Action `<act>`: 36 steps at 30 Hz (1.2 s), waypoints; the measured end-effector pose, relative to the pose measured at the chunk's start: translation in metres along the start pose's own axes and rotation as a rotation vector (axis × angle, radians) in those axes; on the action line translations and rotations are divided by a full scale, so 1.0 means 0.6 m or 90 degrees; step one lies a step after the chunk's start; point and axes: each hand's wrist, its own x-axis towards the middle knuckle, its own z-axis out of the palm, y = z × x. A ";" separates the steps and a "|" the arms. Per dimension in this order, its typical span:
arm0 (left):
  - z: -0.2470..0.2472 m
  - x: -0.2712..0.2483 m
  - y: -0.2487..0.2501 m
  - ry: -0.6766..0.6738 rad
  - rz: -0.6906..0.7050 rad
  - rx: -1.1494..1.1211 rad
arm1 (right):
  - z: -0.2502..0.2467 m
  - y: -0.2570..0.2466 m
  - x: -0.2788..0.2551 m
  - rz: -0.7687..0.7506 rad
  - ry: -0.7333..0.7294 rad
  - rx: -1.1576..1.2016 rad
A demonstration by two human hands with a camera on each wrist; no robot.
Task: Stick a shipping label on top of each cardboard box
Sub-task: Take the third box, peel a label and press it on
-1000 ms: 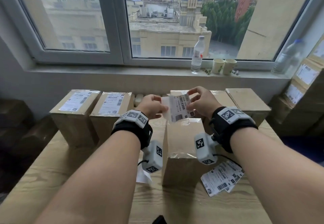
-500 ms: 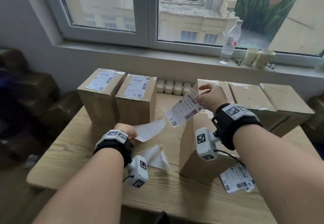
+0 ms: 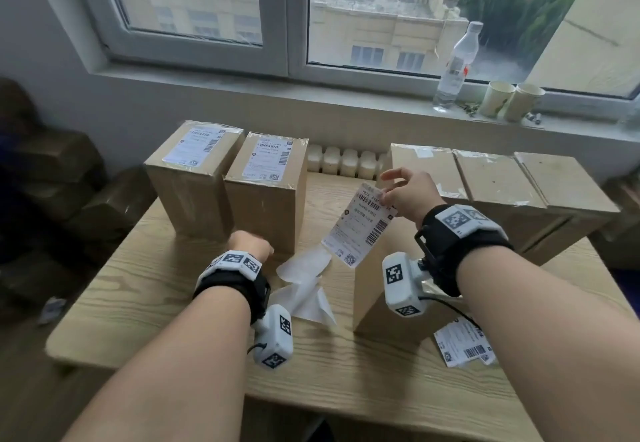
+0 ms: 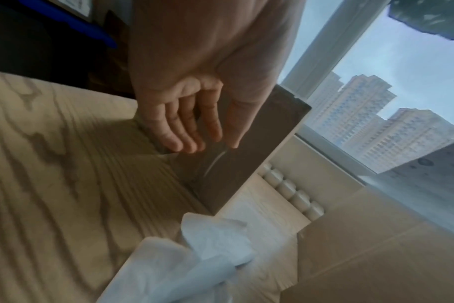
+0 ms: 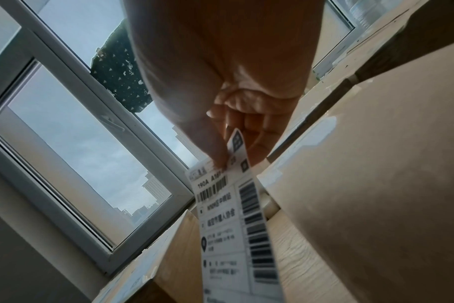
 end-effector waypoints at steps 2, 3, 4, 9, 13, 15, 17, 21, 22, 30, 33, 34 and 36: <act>-0.003 -0.010 0.030 -0.021 0.072 -0.092 | -0.008 -0.001 -0.002 0.000 -0.011 0.004; -0.005 -0.026 0.055 -0.035 0.107 -0.129 | -0.015 -0.004 -0.006 -0.002 -0.012 0.006; -0.007 -0.046 0.080 -0.063 0.143 -0.145 | -0.022 -0.006 -0.009 -0.004 -0.015 0.008; -0.001 -0.121 0.172 -0.248 0.265 -0.108 | -0.066 -0.021 -0.031 -0.034 -0.001 0.022; 0.020 -0.151 0.204 -0.282 0.297 -0.060 | -0.098 -0.025 -0.047 -0.038 0.018 0.049; 0.029 -0.163 0.212 -0.291 0.305 -0.048 | -0.112 -0.023 -0.053 -0.041 0.028 0.055; 0.035 -0.174 0.217 -0.302 0.307 -0.042 | -0.123 -0.022 -0.059 -0.042 0.031 0.057; 0.043 -0.187 0.226 -0.314 0.309 -0.043 | -0.136 -0.018 -0.066 -0.038 0.037 0.065; 0.044 -0.189 0.228 -0.316 0.308 -0.044 | -0.138 -0.017 -0.069 -0.038 0.039 0.070; 0.051 -0.202 0.236 -0.329 0.264 -0.126 | -0.151 0.000 -0.073 0.000 0.050 0.130; 0.059 -0.201 0.235 -0.327 0.237 -0.157 | -0.158 0.017 -0.081 0.064 -0.017 0.099; 0.062 -0.201 0.234 -0.327 0.229 -0.161 | -0.159 0.024 -0.083 0.084 -0.038 0.084; 0.072 -0.203 0.232 -0.335 0.215 -0.164 | -0.159 0.037 -0.085 0.104 -0.035 0.064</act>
